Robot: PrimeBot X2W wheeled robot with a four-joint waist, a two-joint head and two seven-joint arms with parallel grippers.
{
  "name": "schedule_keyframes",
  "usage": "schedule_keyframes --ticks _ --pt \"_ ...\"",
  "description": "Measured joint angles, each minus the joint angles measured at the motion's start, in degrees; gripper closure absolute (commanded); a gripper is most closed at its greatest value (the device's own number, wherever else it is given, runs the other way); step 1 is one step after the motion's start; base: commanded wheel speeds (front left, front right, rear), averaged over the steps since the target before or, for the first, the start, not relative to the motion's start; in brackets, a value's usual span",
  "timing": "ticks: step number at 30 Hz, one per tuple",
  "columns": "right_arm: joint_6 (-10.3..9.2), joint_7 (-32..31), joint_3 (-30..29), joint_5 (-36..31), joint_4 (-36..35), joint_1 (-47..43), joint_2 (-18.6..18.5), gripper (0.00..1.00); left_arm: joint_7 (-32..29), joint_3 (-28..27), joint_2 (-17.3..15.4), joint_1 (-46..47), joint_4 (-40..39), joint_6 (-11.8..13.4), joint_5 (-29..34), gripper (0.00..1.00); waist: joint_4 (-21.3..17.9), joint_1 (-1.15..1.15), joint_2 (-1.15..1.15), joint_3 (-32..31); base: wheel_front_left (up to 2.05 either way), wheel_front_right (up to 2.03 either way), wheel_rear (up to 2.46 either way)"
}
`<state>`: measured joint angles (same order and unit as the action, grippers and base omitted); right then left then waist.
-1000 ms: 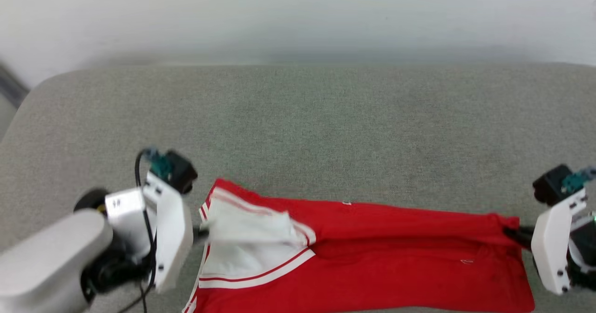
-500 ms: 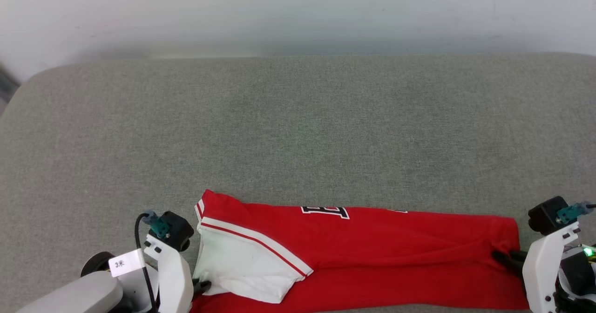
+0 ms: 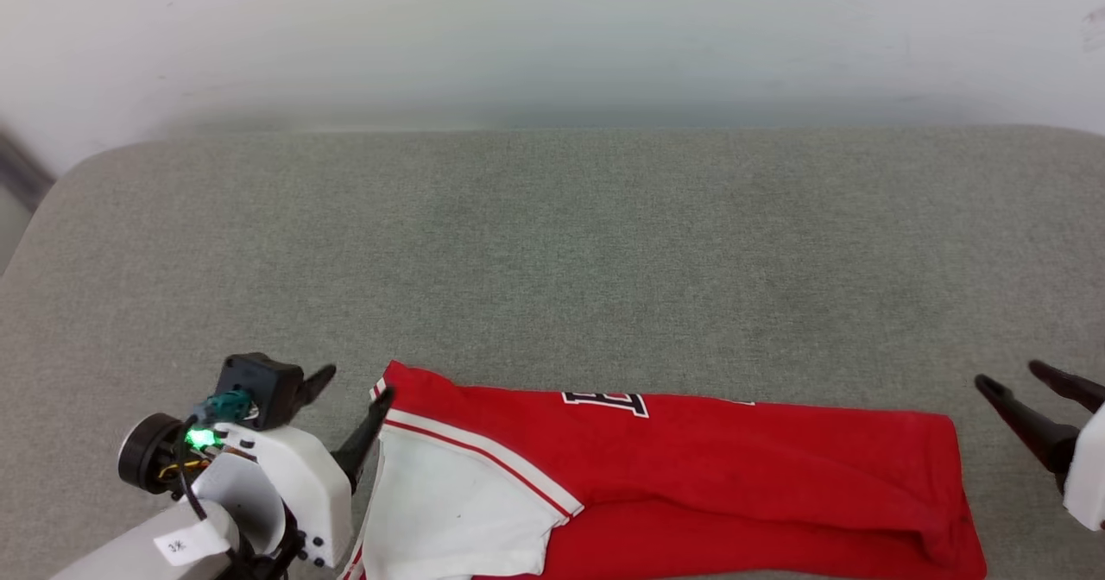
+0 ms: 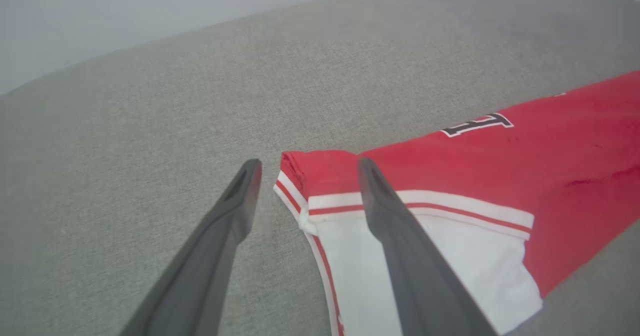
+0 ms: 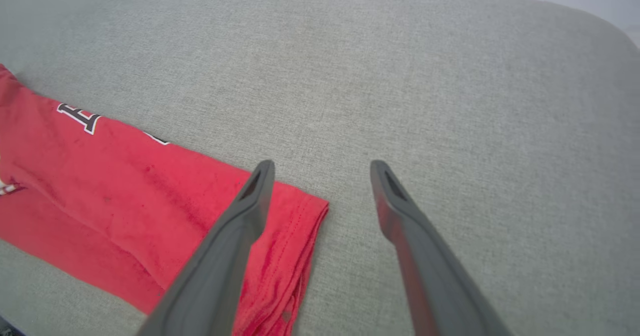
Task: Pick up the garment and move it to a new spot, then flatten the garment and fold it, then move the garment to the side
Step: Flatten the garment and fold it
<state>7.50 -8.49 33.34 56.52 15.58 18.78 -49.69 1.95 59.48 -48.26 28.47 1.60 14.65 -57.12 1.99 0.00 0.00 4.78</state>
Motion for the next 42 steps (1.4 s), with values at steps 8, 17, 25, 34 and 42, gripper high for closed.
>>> schedule_keyframes --ticks 8,17,25,34,42 --pt "0.0 -0.7 -6.2 1.6 4.7 -5.3 3.1 0.0 12.0 -5.7 3.7 -3.3 3.1 6.9 2.6 0.0 0.9 0.0 0.0 0.8 0.0 0.0 0.0" --pt "0.0 -3.8 -9.2 4.3 6.5 -10.0 6.8 0.0 13.0 -19.9 9.9 -10.0 0.0 10.9 13.9 0.0 2.2 0.0 0.0 1.9 0.0 0.0 0.0" --pt "-0.01 -7.5 -9.5 8.5 6.5 -11.8 10.4 0.0 13.0 -30.8 17.8 -17.4 -1.8 8.9 25.0 0.0 3.5 0.01 0.0 2.9 0.0 0.0 0.0" --pt "-0.02 -12.0 -7.0 12.0 4.9 -11.5 12.0 0.0 13.0 -39.8 27.2 -22.0 -1.9 4.3 34.9 0.0 4.8 0.0 0.0 3.7 0.0 0.0 0.0" --pt "-0.11 -12.2 -5.3 11.7 4.7 -10.3 11.8 1.0 13.0 -46.6 34.0 -24.6 -2.8 0.3 43.7 0.0 5.5 0.0 0.0 4.1 0.0 0.0 0.0"
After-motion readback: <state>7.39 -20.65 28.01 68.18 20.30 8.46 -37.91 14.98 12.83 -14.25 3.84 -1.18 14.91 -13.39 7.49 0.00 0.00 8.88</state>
